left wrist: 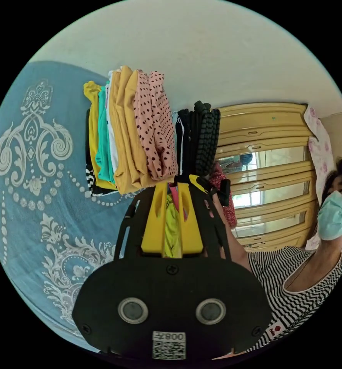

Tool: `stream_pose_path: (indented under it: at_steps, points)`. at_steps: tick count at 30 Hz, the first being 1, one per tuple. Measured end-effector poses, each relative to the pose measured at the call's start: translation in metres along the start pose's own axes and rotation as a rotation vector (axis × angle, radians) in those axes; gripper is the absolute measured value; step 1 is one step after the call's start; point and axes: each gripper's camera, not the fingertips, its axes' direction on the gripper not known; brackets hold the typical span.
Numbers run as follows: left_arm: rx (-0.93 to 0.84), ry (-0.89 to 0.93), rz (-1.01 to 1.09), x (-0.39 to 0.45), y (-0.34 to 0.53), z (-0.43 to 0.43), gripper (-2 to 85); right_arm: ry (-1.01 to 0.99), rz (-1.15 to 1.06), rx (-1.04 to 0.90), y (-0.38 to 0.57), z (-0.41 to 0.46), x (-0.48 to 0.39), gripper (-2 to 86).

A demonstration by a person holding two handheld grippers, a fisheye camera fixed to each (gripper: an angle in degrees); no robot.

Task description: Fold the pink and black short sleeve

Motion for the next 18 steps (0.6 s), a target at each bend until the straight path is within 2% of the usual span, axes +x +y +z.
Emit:
stream_pose_path:
  at_steps: [3, 5, 10, 11, 13, 18]
  points:
    - [-0.035, -0.103, 0.121, 0.053, -0.014, 0.015, 2.8, 0.024, -0.110, 0.068, 0.022, 0.009, -0.034, 0.4]
    - [-0.035, -0.174, 0.200, 0.080, -0.038, 0.037, 1.5, 0.052, -0.182, 0.035, 0.017, 0.039, -0.057, 0.2]
    - [-0.097, -0.339, 0.108, 0.075, -0.075, 0.091, 0.6, 0.206, -0.169, -0.159, -0.001, 0.118, -0.066, 0.1]
    - [-0.090, -0.285, 0.086, 0.079, -0.075, 0.096, 0.7, 0.200, -0.168, -0.168, 0.002, 0.120, -0.070, 0.2]
    - [-0.067, -0.234, 0.177, 0.104, -0.067, 0.098, 0.8, 0.200, -0.190, -0.124, 0.015, 0.104, -0.081, 0.3]
    - [-0.127, -0.285, 0.341, 0.157, -0.018, 0.123, 2.2, 0.270, -0.178, -0.042, 0.091, 0.051, -0.093, 1.3]
